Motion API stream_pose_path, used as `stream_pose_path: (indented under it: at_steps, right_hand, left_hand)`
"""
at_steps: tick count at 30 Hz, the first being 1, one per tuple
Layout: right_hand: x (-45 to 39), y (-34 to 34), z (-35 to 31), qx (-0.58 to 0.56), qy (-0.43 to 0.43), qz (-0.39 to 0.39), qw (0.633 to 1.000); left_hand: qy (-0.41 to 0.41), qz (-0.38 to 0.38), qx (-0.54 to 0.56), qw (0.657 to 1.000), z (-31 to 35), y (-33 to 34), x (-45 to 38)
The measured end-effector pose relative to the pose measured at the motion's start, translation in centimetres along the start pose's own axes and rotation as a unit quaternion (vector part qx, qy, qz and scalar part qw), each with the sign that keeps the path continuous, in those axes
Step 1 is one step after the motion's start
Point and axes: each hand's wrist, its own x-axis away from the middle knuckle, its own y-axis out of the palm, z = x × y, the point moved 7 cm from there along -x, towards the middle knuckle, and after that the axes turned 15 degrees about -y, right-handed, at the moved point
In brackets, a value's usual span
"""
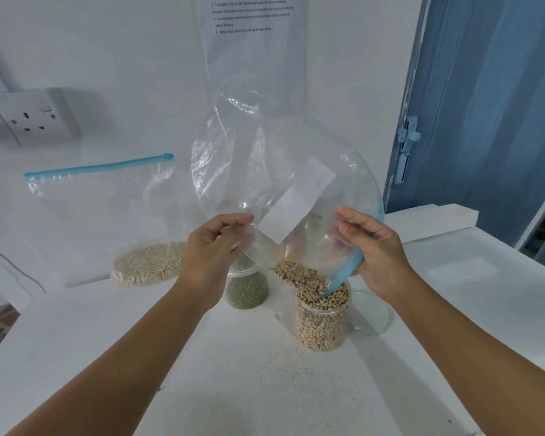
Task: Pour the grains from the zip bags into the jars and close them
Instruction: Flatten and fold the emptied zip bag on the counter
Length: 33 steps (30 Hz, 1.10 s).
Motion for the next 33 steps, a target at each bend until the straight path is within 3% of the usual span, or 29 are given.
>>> stream_pose_path:
  at_steps: [6, 33]
  right_hand:
    - [-0.1, -0.2, 0.2, 0.009, -0.001, 0.001, 1.0]
    - [0.2, -0.5, 0.8, -0.019, 0.014, 0.019, 1.0]
  left_hand:
    - [-0.049, -0.053, -0.044, 0.996, -2.2, 0.8, 0.1]
    - [0.015, -0.026, -0.026, 0.999, 0.0, 1.3, 0.0]
